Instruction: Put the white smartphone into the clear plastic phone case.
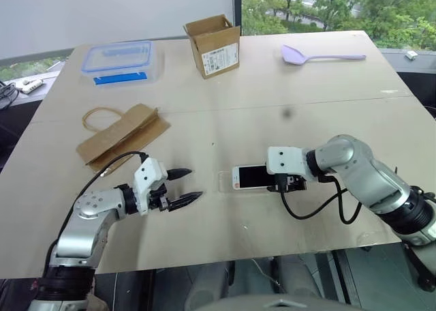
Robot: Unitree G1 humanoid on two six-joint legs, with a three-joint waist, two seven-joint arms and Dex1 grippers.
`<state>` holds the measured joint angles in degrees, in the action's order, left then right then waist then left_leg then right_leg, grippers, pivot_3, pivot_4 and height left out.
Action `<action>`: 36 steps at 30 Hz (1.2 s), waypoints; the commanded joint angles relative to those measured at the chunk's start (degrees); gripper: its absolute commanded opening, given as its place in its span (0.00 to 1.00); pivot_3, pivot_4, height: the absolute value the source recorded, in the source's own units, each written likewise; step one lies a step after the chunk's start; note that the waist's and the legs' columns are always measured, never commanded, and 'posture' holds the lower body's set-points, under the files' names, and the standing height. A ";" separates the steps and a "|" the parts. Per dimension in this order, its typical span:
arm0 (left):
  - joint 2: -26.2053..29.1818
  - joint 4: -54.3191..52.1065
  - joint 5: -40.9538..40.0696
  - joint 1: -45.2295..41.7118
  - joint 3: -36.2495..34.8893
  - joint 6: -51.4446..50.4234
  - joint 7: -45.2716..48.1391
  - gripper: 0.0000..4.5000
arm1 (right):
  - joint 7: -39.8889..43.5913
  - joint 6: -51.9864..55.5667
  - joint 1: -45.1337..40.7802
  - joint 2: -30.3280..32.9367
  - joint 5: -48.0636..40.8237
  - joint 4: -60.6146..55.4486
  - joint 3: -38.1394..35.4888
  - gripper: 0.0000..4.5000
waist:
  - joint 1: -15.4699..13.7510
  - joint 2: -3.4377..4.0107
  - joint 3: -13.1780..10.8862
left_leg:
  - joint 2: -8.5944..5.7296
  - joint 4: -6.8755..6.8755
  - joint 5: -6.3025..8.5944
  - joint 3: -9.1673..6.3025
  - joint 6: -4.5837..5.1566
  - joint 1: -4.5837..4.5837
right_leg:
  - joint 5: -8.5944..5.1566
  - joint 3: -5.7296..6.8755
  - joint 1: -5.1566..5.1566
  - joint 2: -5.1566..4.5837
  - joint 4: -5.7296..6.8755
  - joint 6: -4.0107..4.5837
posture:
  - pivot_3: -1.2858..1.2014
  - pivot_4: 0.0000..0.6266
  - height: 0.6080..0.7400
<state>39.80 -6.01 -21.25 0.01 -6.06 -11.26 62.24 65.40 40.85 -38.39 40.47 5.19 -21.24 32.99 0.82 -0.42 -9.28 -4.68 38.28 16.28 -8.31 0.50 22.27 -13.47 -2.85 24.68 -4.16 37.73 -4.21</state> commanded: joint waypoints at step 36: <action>-0.84 -3.82 -0.19 0.87 2.43 3.61 -1.12 0.82 | 2.48 4.91 -0.31 -2.21 -10.74 -7.67 -11.84 0.70 | -0.11 0.00 0.00 | -0.01 0.01 0.00 -0.02 0.00 0.01 | 0.00 0.01 0.00 -0.01 0.01 0.00 | 0.52 0.24 1.00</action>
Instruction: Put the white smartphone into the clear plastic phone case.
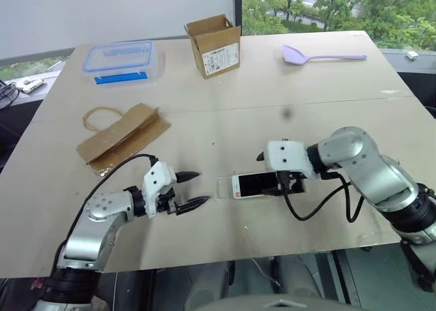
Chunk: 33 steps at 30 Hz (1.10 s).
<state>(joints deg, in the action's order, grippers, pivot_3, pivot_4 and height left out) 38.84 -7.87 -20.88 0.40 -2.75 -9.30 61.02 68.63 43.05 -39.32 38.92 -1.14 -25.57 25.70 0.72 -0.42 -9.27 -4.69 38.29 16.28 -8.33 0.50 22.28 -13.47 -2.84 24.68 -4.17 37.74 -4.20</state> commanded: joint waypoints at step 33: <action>0.94 -3.85 -1.57 3.80 -0.80 0.26 0.67 0.02 | -9.06 -17.17 5.72 -14.46 0.74 22.80 6.45 0.00 | 0.39 -0.03 0.11 | 0.04 -0.03 0.10 0.04 0.17 -0.70 | 0.00 -0.04 -0.56 0.10 0.12 0.00 | 0.52 0.24 1.00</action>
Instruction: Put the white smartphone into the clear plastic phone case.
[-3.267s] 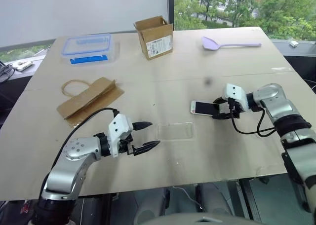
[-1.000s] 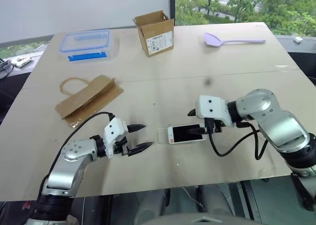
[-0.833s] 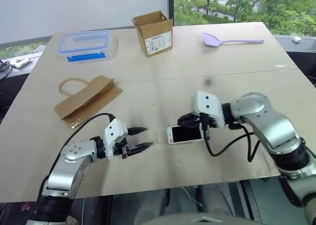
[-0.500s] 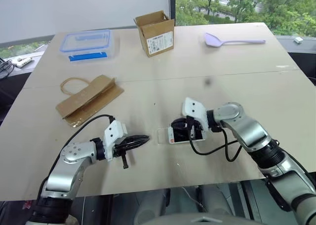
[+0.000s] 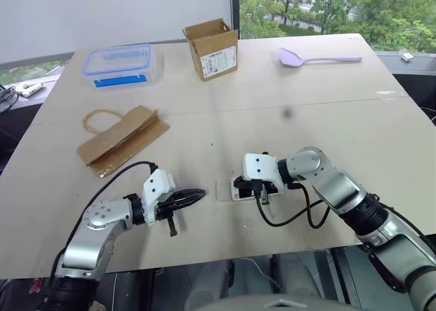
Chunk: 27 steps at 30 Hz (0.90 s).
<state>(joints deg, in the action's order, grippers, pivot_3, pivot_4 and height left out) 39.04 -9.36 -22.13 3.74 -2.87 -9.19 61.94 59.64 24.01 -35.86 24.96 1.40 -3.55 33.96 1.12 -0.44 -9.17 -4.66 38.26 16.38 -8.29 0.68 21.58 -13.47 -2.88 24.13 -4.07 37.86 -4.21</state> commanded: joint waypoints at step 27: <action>-1.36 6.19 5.63 -8.22 8.46 2.86 0.93 0.02 | -10.25 17.22 19.73 20.86 -3.34 -29.35 -15.87 0.00 | -0.36 0.04 -0.07 | -0.03 0.04 0.00 -0.09 0.02 0.19 | -0.01 0.16 -0.03 -0.07 -0.12 -0.03 | 0.52 0.24 1.00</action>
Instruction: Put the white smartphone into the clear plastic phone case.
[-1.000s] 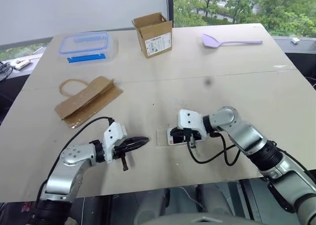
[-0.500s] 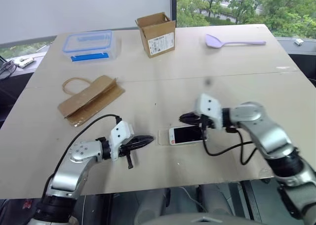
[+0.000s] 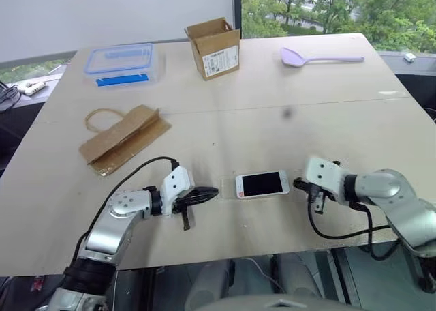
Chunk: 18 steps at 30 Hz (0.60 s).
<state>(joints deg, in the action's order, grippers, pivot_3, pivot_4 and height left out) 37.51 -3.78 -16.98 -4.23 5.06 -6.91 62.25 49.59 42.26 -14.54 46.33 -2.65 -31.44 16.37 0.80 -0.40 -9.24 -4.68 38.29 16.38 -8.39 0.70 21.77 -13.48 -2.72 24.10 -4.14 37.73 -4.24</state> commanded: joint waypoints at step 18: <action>-5.20 1.11 2.47 -1.90 3.43 1.66 -0.56 0.02 | 8.08 -13.10 -12.33 -3.84 9.91 7.57 15.52 0.00 | -0.12 -0.03 0.04 | -0.02 0.02 -0.10 -0.09 -0.17 -0.09 | 0.00 0.10 -0.19 -0.02 -0.06 0.00 | 0.52 0.24 1.00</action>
<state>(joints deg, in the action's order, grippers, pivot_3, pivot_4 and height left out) 33.88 -2.52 -14.74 -5.71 6.26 -5.99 62.03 57.45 31.09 -26.08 44.54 6.97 -23.51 30.06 0.68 -0.43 -9.20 -4.70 38.31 16.30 -8.48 0.55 21.60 -13.48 -2.61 23.81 -4.16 37.68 -4.24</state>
